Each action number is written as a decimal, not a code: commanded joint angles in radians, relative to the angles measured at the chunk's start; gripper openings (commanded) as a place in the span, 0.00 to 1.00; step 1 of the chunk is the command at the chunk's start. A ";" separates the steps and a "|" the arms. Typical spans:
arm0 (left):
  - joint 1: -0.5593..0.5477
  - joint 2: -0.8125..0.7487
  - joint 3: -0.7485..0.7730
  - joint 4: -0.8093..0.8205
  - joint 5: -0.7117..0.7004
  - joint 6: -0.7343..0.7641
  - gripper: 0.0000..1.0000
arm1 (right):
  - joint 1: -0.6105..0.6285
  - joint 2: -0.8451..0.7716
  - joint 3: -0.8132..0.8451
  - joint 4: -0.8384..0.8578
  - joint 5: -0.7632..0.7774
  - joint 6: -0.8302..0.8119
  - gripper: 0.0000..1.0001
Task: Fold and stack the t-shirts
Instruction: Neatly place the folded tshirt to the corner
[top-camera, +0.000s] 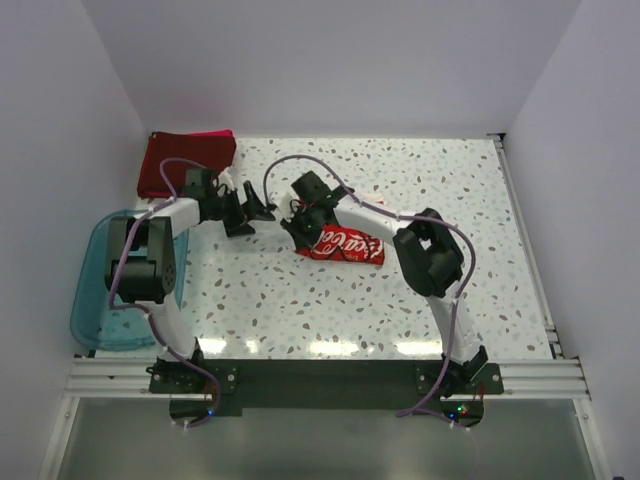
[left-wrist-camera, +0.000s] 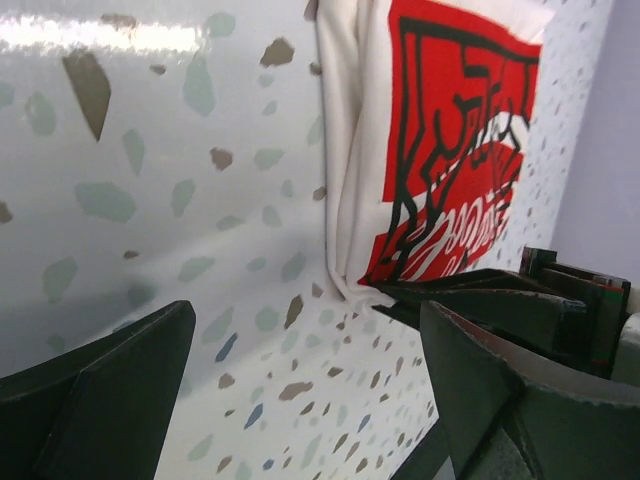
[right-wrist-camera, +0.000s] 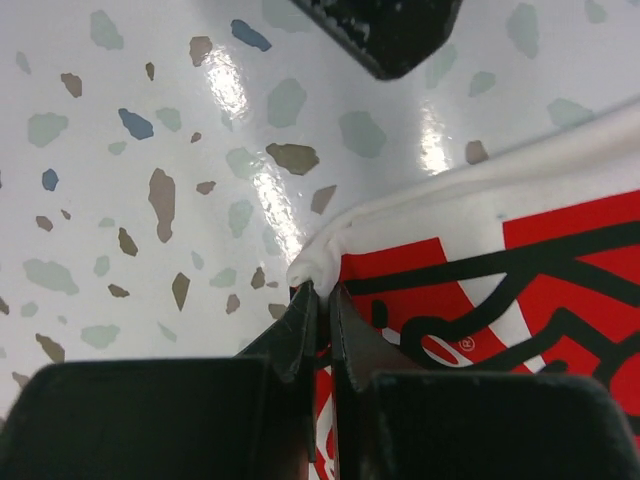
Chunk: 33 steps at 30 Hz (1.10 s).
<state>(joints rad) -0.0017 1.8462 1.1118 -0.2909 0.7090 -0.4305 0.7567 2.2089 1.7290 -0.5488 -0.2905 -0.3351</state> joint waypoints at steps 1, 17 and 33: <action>-0.015 0.010 -0.027 0.252 0.099 -0.175 1.00 | -0.051 -0.121 -0.003 0.032 -0.088 0.030 0.00; -0.159 0.146 -0.148 0.760 -0.005 -0.686 1.00 | -0.097 -0.183 -0.036 0.078 -0.216 0.071 0.00; -0.265 0.312 -0.014 0.817 -0.112 -0.807 0.95 | -0.094 -0.155 0.000 0.115 -0.219 0.153 0.00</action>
<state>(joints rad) -0.2565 2.1098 1.0691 0.5293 0.6624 -1.2270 0.6590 2.0804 1.6863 -0.4934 -0.4644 -0.2142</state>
